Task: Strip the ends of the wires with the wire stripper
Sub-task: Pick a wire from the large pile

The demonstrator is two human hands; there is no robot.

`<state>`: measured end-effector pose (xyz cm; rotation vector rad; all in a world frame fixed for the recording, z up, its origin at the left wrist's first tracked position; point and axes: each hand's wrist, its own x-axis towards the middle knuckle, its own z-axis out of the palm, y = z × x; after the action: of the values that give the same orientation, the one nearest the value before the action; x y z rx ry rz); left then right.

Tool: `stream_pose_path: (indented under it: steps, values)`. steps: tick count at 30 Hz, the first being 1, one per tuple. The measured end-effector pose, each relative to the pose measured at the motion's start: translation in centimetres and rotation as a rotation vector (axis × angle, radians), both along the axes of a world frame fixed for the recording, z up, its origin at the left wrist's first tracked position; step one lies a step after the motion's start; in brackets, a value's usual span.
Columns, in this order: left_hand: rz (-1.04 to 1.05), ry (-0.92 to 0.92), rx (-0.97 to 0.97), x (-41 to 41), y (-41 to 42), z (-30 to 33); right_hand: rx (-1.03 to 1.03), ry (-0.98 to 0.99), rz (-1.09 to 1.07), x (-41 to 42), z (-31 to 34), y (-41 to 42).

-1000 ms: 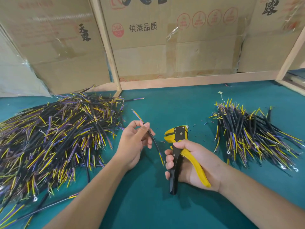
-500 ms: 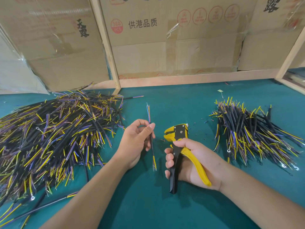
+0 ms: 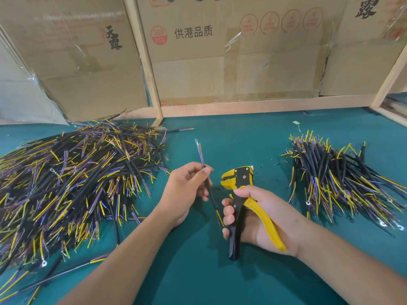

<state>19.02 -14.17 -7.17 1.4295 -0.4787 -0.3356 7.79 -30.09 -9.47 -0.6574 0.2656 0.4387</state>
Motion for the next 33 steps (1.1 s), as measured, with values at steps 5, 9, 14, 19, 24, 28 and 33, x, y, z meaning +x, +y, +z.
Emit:
stream_pose_path:
  steps: [5, 9, 14, 19, 24, 28, 33]
  values:
    - [-0.009, -0.041, 0.030, 0.0, -0.2, -0.4, -0.002, -0.008, 0.008, -0.1, 0.1, -0.2]
    - [-0.032, -0.051, 0.045, 0.1, -0.2, -0.6, -0.008, 0.007, 0.000, -0.1, 0.3, -0.3]
    - [-0.042, -0.057, 0.033, 0.1, -0.1, -0.6, -0.016, 0.032, -0.019, -0.2, 0.5, -0.2]
    - [0.012, -0.034, 0.036, -0.3, -0.2, -0.1, -0.062, 0.036, -0.040, -0.6, 1.3, 0.4]
    - [0.058, -0.563, 0.726, -0.5, 0.8, 0.6, -0.188, 0.018, -0.152, -0.8, 2.9, 1.0]
    - [-0.210, -0.833, 0.885, -0.6, 3.9, 2.8, -0.249, -0.040, -0.187, -0.8, 3.2, 0.1]
    - [-0.476, -0.842, 1.026, -0.8, 5.2, 4.2, -0.183, -0.025, -0.175, -0.5, 2.0, -0.5]
